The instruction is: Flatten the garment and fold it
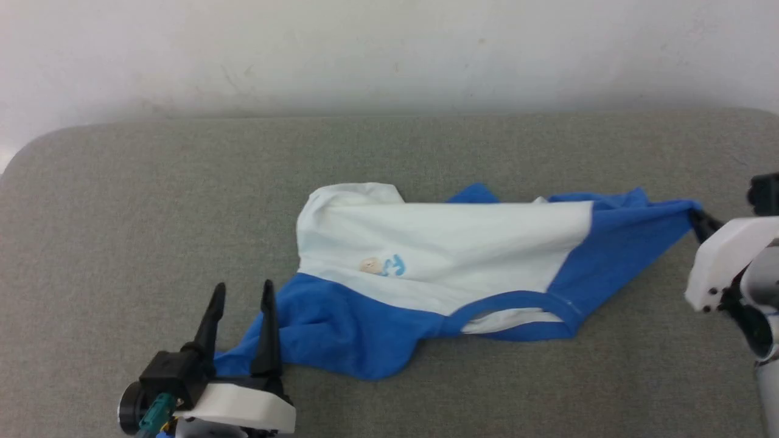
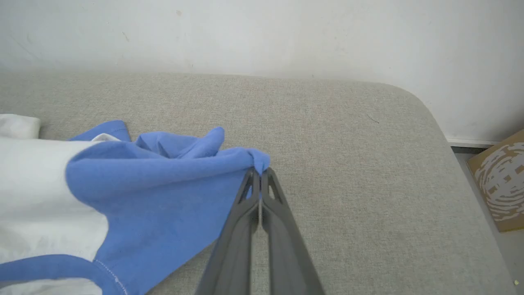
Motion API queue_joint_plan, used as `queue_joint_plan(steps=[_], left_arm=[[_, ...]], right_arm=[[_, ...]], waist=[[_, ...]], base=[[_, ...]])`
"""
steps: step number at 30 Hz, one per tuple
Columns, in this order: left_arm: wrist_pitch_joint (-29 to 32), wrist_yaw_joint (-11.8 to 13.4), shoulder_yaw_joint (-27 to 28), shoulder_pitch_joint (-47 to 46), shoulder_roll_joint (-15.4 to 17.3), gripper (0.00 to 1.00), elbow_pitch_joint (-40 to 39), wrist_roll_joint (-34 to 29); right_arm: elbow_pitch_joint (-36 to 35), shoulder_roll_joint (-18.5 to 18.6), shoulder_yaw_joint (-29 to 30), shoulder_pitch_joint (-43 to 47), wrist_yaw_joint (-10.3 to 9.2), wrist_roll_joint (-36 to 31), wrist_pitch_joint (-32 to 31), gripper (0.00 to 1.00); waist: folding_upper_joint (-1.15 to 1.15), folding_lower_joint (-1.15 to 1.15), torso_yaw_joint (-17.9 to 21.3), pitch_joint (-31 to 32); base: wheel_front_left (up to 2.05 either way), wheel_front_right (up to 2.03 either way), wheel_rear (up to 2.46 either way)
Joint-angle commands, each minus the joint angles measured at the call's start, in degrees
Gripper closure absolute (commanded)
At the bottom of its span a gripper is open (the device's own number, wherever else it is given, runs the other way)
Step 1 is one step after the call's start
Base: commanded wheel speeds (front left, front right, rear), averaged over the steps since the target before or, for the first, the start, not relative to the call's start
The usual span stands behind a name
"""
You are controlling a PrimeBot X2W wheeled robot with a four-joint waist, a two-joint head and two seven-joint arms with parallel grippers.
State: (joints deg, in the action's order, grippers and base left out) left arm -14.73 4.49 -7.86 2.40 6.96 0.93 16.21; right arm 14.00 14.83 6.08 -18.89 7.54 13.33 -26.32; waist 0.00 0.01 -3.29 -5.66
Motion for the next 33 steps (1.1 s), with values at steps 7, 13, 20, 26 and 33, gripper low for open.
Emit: queue_joint_plan(steps=[7,13,20,26,33], left_arm=[[-0.27,-1.98,1.01,-2.20,-1.74,0.00,1.13,-1.76],[-0.27,-2.67,1.86,-1.86,-2.38,0.00,2.08,-2.37],[-0.27,-3.08,3.11,-0.04,-2.81,0.00,2.67,-3.03],[-0.27,-3.38,4.01,0.91,-3.00,0.00,2.57,-3.41],[-0.27,-4.13,3.98,-0.11,-3.25,0.00,2.76,-3.91]], right_arm=[[14.54,-0.24,1.77,-5.02,-0.05,-0.61,7.51,0.54],[18.82,-1.89,1.45,-4.20,-0.05,1.65,17.46,0.00],[11.94,-3.08,0.57,2.89,-0.05,5.22,23.31,0.00],[3.34,-0.76,-3.77,8.50,-0.05,8.75,7.51,0.00],[-1.00,0.20,-8.72,8.01,-0.05,12.45,-8.34,0.00]], waist=[[0.00,-0.01,-1.77,-2.79],[0.00,-0.01,-1.44,-1.88],[0.00,-0.01,0.22,1.09],[0.00,-0.01,1.60,1.84],[0.00,-0.01,1.05,0.37]], base=[[0.00,0.00,0.00],[0.00,0.00,0.00],[0.00,0.00,0.00],[0.00,0.00,0.00],[0.00,0.00,0.00]])
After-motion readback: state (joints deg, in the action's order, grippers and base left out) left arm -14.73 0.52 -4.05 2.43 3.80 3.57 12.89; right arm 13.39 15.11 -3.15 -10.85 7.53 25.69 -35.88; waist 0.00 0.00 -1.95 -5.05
